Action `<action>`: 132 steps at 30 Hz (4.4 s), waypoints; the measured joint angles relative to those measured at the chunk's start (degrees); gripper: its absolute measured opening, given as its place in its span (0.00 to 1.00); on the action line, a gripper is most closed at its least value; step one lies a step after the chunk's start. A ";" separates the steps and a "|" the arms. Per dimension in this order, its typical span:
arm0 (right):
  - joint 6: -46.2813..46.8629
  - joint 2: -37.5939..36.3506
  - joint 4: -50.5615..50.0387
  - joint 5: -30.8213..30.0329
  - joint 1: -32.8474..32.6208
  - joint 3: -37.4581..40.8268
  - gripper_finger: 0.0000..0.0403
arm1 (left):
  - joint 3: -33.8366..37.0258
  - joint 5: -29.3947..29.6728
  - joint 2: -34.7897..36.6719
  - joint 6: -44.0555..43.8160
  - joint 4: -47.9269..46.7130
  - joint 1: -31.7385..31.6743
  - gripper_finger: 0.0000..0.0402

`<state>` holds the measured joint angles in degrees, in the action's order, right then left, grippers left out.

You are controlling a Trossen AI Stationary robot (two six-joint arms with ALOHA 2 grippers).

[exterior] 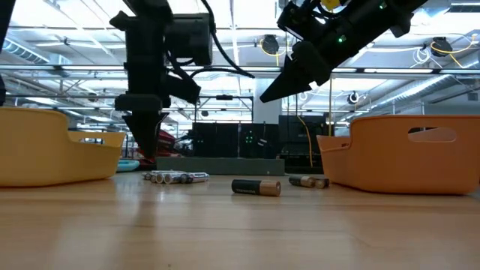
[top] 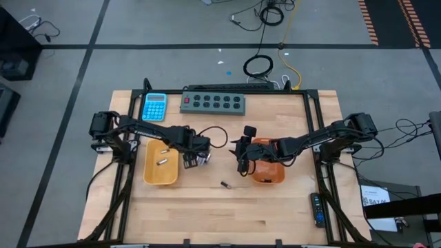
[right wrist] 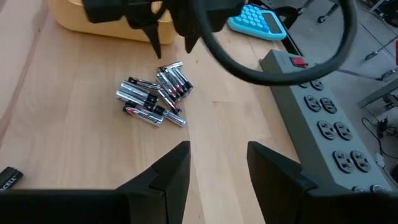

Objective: Sort batteries
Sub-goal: Put the silver battery into the yellow bin

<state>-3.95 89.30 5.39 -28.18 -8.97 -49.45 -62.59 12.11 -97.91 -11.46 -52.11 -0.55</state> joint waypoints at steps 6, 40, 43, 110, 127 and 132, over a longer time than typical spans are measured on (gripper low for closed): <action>0.00 0.00 0.01 0.00 0.00 0.00 0.37 | 0.02 0.08 0.00 8.93 -1.63 -0.18 0.52; -0.10 0.00 0.38 1.53 -0.02 0.00 0.37 | -0.04 -0.40 -8.90 25.75 -0.99 -0.87 0.38; -0.09 0.00 0.37 1.53 -0.02 0.00 0.37 | -0.20 -0.70 -8.98 25.74 -1.32 -0.42 0.38; 1.22 0.00 2.61 2.84 -0.11 1.07 0.37 | -6.48 2.16 3.91 -3.79 -11.58 6.07 0.56; 0.60 0.00 2.51 3.04 -0.11 1.07 0.37 | -6.54 1.39 -5.42 10.23 2.00 -6.13 0.57; 0.48 0.00 2.47 3.04 -0.11 1.07 0.37 | -6.54 -2.45 -6.58 10.83 2.20 -7.70 0.56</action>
<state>-3.46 89.30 7.86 -25.15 -9.08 -48.38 -69.12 9.66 -104.49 -0.63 -49.91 -8.25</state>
